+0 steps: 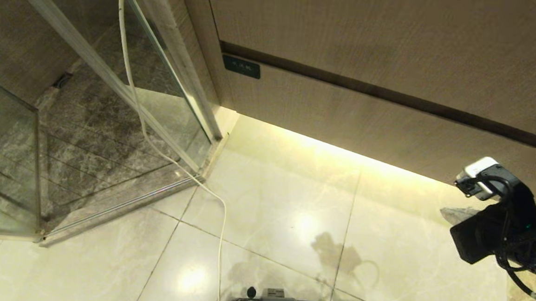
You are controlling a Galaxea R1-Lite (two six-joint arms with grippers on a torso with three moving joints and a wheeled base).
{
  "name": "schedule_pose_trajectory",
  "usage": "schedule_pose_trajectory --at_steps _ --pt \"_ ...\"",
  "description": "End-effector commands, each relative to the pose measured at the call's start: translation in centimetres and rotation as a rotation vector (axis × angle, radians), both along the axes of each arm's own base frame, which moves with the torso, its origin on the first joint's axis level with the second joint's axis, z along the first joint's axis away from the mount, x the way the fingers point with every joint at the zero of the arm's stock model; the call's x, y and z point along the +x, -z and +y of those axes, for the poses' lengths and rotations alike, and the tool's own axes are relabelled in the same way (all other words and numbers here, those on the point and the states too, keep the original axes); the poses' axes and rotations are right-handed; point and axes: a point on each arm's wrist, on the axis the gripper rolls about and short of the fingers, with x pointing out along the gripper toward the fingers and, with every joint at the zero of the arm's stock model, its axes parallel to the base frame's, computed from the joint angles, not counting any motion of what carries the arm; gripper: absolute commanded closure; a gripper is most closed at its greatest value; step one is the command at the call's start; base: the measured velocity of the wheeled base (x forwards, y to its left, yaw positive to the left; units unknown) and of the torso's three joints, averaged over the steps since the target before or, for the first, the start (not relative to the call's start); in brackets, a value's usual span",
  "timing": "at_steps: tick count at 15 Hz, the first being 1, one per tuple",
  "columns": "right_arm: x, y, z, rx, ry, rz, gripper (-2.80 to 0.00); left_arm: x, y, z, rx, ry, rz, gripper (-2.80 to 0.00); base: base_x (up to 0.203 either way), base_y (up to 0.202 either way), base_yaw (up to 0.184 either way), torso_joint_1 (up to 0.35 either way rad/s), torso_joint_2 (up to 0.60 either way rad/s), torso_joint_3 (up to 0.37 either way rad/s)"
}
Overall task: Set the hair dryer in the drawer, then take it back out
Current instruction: Close the drawer, then pull open the drawer
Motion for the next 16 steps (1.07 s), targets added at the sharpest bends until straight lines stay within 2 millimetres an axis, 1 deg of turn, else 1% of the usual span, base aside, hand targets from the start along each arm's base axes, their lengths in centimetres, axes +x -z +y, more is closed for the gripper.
schedule_pose_trajectory --at_steps 1,4,6,10,11,13,15,16 --pt "-2.4 -0.5 -0.7 0.028 -0.020 -0.047 0.00 0.0 0.0 0.0 0.000 0.001 0.002 0.00 0.000 0.000 0.000 0.000 0.00 0.000" --pt "-4.8 -0.2 -1.5 0.054 -0.024 -0.072 0.00 0.0 0.0 0.0 0.000 0.001 0.002 0.00 0.000 0.000 0.000 0.000 0.00 0.000" --pt "-6.4 0.5 -2.1 0.082 -0.018 -0.081 0.00 0.0 0.0 0.0 0.000 0.001 0.000 0.00 0.000 0.000 0.000 0.000 0.00 0.000" --pt "-9.3 1.0 -2.8 0.179 -0.042 -0.086 0.00 0.0 0.0 0.0 0.000 0.001 0.002 0.00 0.000 0.000 0.000 0.000 0.00 0.000" --pt "-10.0 0.9 -3.0 0.188 -0.044 -0.094 0.00 0.0 0.0 0.0 0.000 0.001 0.002 0.00 0.000 0.000 0.000 0.000 0.00 0.000" --pt "-12.0 0.8 -3.7 0.237 -0.064 -0.141 0.00 0.0 0.0 0.0 0.000 0.001 0.002 0.00 0.000 0.000 0.000 0.000 0.00 0.000" --pt "-13.8 1.6 -4.4 0.281 -0.081 -0.180 0.00 0.0 0.0 0.0 0.000 0.001 0.002 0.00 0.000 0.000 0.000 0.000 0.00 0.000" --pt "-15.0 2.4 -4.8 0.302 -0.088 -0.214 0.00 0.0 0.0 0.0 0.000 0.001 0.002 0.00 0.000 0.000 0.000 0.000 0.00 0.000"
